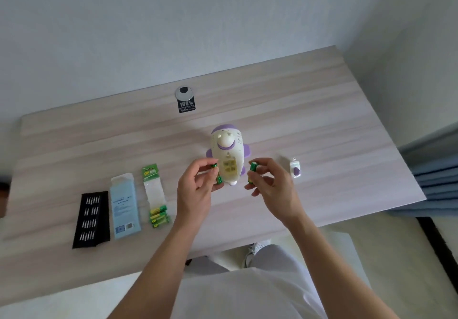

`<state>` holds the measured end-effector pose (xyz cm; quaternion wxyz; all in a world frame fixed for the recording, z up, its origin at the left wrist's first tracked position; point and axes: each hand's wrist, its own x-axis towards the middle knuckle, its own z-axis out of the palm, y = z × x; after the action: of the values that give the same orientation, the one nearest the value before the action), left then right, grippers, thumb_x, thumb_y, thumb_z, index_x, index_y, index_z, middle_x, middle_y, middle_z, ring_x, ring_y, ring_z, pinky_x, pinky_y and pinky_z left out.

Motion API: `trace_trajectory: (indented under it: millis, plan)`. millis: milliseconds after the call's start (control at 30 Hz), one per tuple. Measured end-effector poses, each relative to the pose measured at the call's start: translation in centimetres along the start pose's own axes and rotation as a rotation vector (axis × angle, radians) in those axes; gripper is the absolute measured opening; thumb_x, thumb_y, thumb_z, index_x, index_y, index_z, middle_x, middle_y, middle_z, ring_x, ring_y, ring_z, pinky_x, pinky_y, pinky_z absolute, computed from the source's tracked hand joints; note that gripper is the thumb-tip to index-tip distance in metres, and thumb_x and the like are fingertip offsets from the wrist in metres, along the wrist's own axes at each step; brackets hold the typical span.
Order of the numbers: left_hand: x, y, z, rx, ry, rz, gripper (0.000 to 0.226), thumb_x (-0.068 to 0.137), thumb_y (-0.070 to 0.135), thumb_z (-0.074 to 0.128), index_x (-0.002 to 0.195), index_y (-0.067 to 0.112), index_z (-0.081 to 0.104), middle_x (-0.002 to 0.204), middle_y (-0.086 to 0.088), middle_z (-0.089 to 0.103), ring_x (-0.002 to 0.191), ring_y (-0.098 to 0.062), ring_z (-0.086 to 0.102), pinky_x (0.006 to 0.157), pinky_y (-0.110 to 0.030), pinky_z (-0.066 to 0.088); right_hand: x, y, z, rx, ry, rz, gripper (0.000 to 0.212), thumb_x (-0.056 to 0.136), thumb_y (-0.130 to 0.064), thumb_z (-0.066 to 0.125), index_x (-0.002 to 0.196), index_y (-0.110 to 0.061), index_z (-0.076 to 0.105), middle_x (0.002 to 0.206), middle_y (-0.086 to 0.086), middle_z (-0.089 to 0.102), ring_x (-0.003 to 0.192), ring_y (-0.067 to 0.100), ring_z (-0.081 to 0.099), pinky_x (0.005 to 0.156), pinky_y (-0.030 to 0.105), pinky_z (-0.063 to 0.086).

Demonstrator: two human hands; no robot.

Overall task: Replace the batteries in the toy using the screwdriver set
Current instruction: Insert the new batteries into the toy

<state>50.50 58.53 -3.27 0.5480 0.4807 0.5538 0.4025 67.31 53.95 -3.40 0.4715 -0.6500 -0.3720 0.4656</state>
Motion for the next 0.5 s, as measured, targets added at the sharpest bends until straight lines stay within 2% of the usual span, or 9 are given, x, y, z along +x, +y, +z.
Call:
trace_trajectory:
  millis: [167, 300, 400, 500]
  plan:
    - [-0.6, 0.2, 0.2, 0.048, 0.108, 0.041, 0.018, 0.096, 0.005, 0.063, 0.099, 0.022, 0.068, 0.103, -0.007, 0.072, 0.097, -0.023, 0.07, 0.077, -0.031, 0.061, 1.1, 0.4, 0.0, -0.016, -0.084, -0.008, 0.021, 0.095, -0.005, 0.062, 0.112, -0.017, 0.06, 0.082, 0.0, 0.066, 0.069, 0.022, 0.073, 0.063, 0.031, 0.059]
    - [0.1, -0.2, 0.1, 0.104, 0.123, 0.043, 0.02, 0.093, 0.004, 0.066, 0.106, 0.02, 0.067, 0.102, 0.002, 0.072, 0.096, -0.014, 0.07, 0.081, -0.037, 0.062, 2.1, 0.3, 0.0, -0.05, -0.098, -0.034, 0.024, 0.096, -0.005, 0.06, 0.113, -0.021, 0.058, 0.082, -0.001, 0.066, 0.068, 0.017, 0.072, 0.064, 0.027, 0.059]
    - [0.7, -0.8, 0.1, 0.174, 0.086, 0.08, 0.022, 0.091, 0.006, 0.069, 0.103, 0.025, 0.068, 0.101, 0.006, 0.073, 0.096, -0.015, 0.07, 0.082, -0.043, 0.062, 2.5, 0.2, 0.1, -0.077, -0.102, -0.058, 0.028, 0.095, -0.004, 0.061, 0.106, -0.03, 0.058, 0.087, -0.003, 0.066, 0.069, 0.016, 0.072, 0.062, 0.027, 0.059]
    - [1.0, -1.3, 0.5, 0.224, 0.044, 0.141, 0.02, 0.09, 0.004, 0.07, 0.101, 0.02, 0.067, 0.098, 0.01, 0.071, 0.093, -0.009, 0.07, 0.081, -0.034, 0.061, 2.7, 0.1, 0.3, -0.081, -0.08, -0.065, 0.032, 0.094, -0.003, 0.062, 0.101, -0.034, 0.057, 0.093, -0.004, 0.064, 0.071, 0.017, 0.073, 0.062, 0.026, 0.058]
